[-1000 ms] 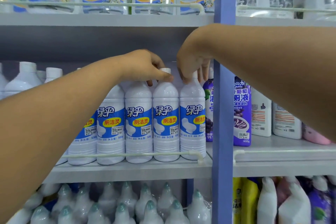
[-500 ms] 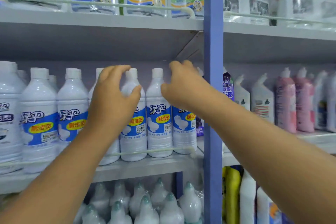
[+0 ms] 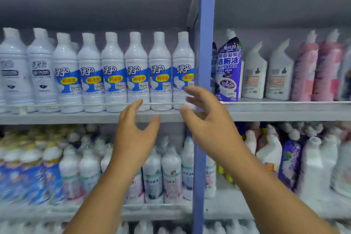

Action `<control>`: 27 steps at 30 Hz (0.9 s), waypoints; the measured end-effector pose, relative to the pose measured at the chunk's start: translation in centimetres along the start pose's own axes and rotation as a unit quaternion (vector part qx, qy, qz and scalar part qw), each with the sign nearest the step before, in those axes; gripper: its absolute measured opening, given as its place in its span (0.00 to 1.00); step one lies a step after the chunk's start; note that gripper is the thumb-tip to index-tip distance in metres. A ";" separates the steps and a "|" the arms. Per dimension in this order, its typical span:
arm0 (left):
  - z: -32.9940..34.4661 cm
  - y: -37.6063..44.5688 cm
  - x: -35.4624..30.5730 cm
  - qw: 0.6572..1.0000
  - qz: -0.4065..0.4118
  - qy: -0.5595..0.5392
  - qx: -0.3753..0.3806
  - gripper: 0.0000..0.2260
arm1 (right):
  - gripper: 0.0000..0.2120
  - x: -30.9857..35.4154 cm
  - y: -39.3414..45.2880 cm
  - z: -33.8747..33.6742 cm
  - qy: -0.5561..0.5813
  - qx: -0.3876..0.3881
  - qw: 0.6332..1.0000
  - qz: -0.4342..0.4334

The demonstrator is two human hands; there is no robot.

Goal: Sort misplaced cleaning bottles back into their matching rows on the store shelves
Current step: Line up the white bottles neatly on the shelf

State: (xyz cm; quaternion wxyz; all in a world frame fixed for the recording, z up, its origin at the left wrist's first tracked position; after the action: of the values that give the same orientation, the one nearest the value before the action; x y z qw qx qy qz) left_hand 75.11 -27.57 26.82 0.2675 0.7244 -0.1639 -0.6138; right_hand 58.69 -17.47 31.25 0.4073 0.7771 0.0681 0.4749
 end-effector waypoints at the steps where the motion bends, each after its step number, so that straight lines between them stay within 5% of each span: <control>1: 0.2 -2.3 0.0 1.000 -0.019 -0.004 -0.002 0.24 | 0.17 -0.9 -2.1 -1.8 0.026 -0.003 1.000 0.011; 14: 21.1 -34.5 3.8 0.948 -0.274 -0.035 0.159 0.15 | 0.20 -19.8 -26.3 -31.9 -0.024 -0.051 0.934 0.353; 23: 35.2 -38.6 0.7 0.915 -0.263 -0.011 0.304 0.17 | 0.19 -25.4 -31.3 -45.1 -0.047 -0.125 0.899 0.417; 27: 39.4 -36.7 0.7 0.924 -0.249 -0.026 0.288 0.20 | 0.19 -28.9 -30.1 -48.2 -0.065 -0.138 0.896 0.417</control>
State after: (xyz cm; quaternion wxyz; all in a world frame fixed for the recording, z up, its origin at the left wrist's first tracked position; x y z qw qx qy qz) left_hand 33.43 -5.86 0.58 -0.1188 0.7716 -0.1547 -0.6054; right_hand 13.27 15.52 1.02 0.2784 0.6991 -0.3555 0.5544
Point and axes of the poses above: each hand's wrist, its own y-axis towards the middle knuckle, its own z-axis out of the palm, x = y × z, the point moved 9 cm from there along y, towards the middle knuckle, and after that the axes turned 4 degrees about -x, right-handed, at the moved point
